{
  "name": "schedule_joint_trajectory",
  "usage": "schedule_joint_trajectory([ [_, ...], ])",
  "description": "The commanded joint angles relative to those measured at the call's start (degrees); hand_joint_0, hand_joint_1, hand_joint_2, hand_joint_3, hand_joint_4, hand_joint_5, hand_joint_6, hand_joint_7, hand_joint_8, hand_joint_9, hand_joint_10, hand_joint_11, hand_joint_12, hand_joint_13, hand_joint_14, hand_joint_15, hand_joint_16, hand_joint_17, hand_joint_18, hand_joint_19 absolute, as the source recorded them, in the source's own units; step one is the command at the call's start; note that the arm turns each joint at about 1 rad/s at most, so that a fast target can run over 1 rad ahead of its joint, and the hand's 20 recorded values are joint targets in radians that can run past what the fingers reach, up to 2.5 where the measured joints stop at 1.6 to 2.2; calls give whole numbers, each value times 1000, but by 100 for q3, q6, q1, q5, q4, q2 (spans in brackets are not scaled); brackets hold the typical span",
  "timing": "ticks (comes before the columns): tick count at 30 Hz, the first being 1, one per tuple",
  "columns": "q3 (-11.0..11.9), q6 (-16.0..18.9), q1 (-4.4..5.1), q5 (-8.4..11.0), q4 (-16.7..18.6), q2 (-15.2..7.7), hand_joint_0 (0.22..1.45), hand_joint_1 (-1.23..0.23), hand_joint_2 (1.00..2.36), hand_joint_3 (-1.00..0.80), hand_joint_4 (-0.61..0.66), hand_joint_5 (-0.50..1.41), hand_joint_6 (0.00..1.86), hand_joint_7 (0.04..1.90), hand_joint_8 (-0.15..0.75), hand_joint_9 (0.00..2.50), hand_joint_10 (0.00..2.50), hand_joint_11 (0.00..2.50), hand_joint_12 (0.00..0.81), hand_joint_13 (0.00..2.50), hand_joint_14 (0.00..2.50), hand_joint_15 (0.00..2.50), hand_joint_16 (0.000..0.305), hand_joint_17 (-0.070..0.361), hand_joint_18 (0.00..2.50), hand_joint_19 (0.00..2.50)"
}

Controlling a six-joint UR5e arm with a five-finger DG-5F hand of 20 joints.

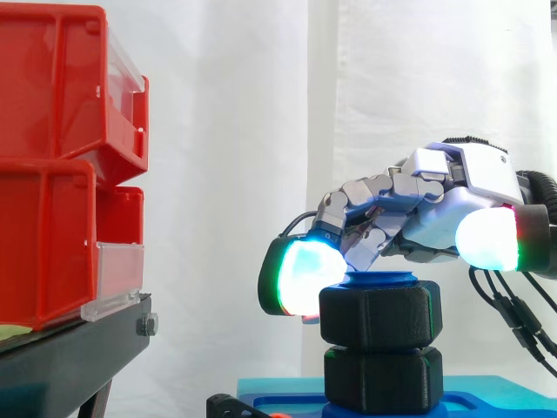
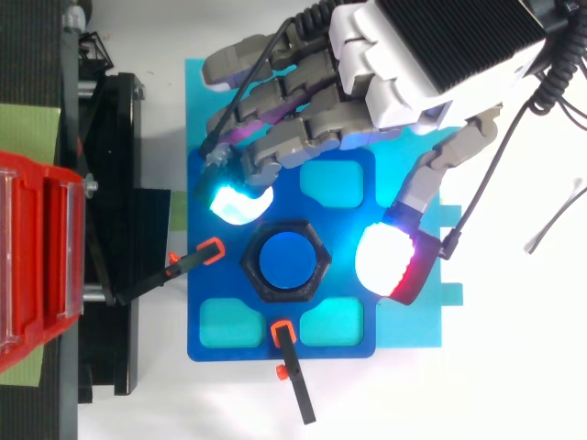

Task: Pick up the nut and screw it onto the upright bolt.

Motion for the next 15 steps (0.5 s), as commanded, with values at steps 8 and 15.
schedule_joint_trajectory([
  [8,-1,-8,-4,0,2,0,485,-398,1000,-500,321,-36,506,1023,323,847,0,0,400,615,0,0,62,139,258,0],
  [15,-1,-8,-31,-26,64,0,487,-395,1000,-500,295,-15,506,1228,331,887,0,0,398,634,0,0,61,137,279,0],
])
